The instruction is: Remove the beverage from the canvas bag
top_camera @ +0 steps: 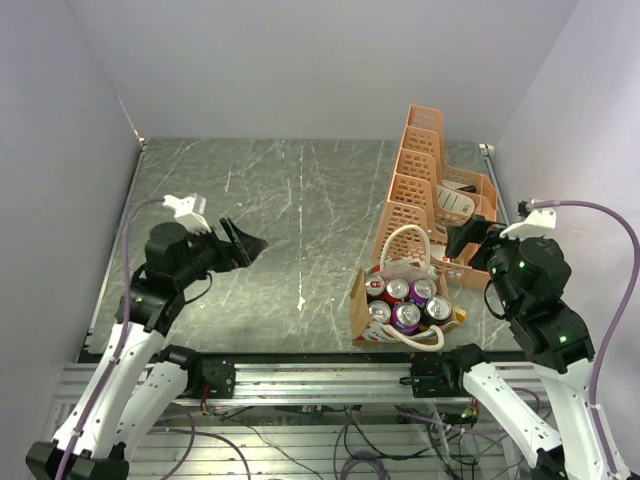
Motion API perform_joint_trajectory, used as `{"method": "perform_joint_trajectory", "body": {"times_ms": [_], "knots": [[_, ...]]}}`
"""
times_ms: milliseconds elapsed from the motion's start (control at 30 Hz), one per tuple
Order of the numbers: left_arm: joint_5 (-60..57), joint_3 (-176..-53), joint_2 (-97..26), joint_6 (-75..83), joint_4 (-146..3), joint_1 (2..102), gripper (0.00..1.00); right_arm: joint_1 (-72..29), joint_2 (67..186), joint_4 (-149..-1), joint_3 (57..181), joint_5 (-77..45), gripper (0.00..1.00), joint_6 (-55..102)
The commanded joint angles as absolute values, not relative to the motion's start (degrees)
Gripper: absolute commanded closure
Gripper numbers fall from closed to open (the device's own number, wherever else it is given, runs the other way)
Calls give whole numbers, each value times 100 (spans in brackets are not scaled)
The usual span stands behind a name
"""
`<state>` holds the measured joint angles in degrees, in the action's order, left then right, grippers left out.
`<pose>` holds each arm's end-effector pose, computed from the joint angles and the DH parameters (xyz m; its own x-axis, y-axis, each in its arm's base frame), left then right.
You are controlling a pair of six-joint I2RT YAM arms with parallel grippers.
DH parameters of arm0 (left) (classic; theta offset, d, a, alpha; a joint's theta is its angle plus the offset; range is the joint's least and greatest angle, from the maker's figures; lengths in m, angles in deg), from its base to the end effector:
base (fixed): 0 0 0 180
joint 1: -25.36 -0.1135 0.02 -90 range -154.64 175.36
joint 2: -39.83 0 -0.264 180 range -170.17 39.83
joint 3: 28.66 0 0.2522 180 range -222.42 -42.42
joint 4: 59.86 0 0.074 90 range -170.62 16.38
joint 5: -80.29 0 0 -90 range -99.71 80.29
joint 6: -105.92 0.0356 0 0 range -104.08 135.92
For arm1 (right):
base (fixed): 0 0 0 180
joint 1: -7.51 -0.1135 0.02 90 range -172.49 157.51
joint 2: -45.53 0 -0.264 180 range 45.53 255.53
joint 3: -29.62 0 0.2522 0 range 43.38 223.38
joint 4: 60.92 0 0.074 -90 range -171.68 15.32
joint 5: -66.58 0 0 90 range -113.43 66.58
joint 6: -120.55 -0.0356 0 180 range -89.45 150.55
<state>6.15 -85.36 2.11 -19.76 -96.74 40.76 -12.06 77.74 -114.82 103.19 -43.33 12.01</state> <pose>0.1446 -0.0499 0.3238 -0.5359 -0.4343 -0.7240 0.2383 0.7448 -0.6233 0.0896 0.0190 0.3975 -0.1945 0.2481 -0.9490 0.0634 0.9686 0.2403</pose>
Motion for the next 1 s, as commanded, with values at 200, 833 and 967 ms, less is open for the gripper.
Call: {"method": "perform_joint_trajectory", "body": {"times_ms": [200, 833, 967], "knots": [[1147, -7792, -246, -3476, -7268, 5828, 4, -1116, 7678, -11887, 9865, -3000, 0, 714], [-2649, -11857, -5232, -1271, -9134, 10277, 21, -1096, 6134, -12202, 9540, -3348, 7, -140], [-2805, -12041, -5487, -1235, -9104, 10306, 24, -1100, 5722, -12140, 9474, -3510, 8, -175]]}}
